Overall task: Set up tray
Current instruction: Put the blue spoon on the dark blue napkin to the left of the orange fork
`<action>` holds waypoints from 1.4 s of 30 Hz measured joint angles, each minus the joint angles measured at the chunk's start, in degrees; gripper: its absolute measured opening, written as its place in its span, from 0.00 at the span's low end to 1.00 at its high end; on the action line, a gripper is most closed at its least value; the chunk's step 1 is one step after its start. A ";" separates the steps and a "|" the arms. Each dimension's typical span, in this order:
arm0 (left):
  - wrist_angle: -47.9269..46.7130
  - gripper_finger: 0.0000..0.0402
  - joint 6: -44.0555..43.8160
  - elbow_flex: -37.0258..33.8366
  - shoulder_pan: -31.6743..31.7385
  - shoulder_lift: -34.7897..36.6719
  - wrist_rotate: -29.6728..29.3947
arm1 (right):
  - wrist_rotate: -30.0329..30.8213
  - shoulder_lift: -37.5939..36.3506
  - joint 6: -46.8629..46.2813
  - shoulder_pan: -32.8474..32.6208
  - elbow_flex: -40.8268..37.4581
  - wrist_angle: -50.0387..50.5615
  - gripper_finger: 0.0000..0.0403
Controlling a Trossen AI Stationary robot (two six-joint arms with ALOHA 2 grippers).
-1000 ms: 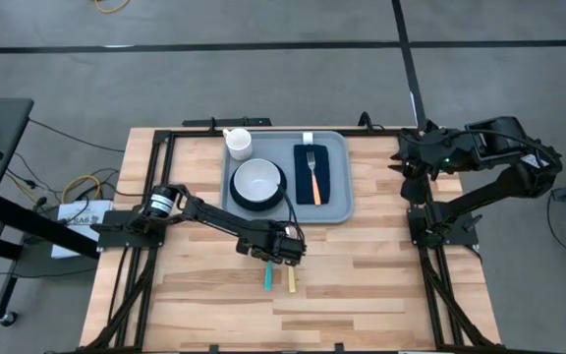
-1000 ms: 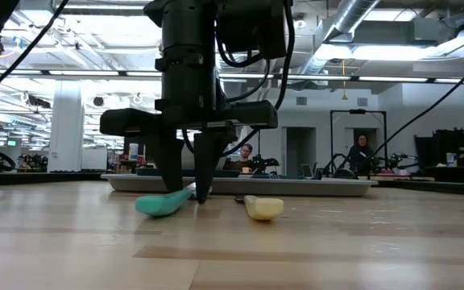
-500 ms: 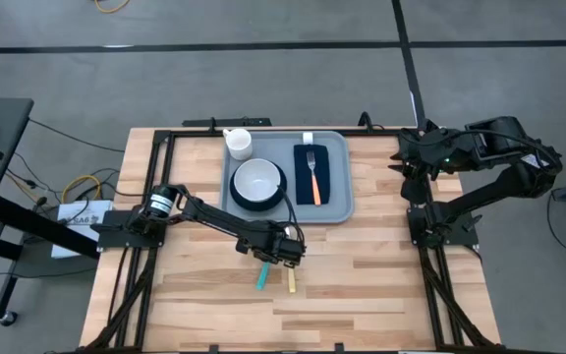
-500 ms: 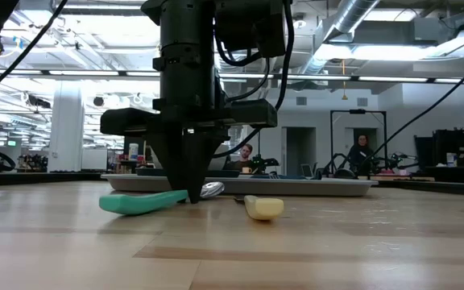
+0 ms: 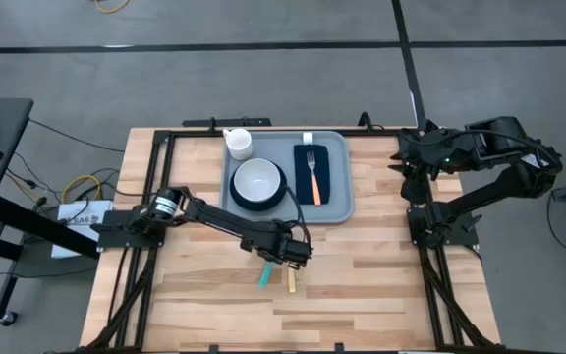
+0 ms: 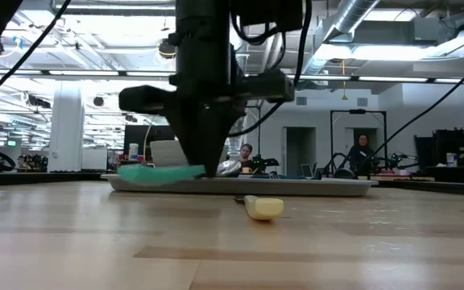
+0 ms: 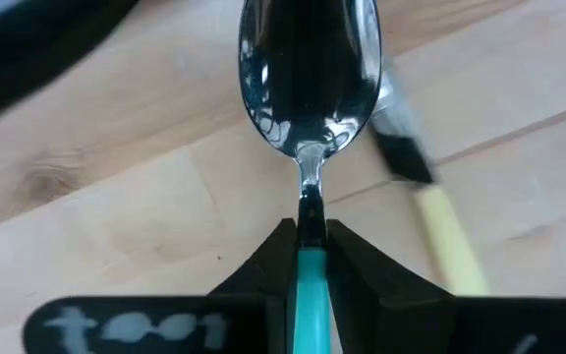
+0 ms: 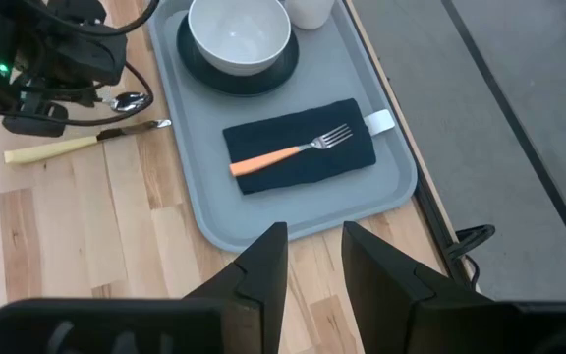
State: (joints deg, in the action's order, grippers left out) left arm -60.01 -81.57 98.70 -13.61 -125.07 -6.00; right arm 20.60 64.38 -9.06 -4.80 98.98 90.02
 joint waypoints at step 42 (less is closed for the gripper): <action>7.61 0.05 12.01 16.10 28.04 -0.53 5.62 | 0.44 -4.82 1.57 0.02 0.02 -0.01 0.23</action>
State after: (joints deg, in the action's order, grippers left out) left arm -52.39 -69.56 114.80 14.43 -125.60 -0.37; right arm 21.04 59.56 -7.49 -4.78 99.00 90.01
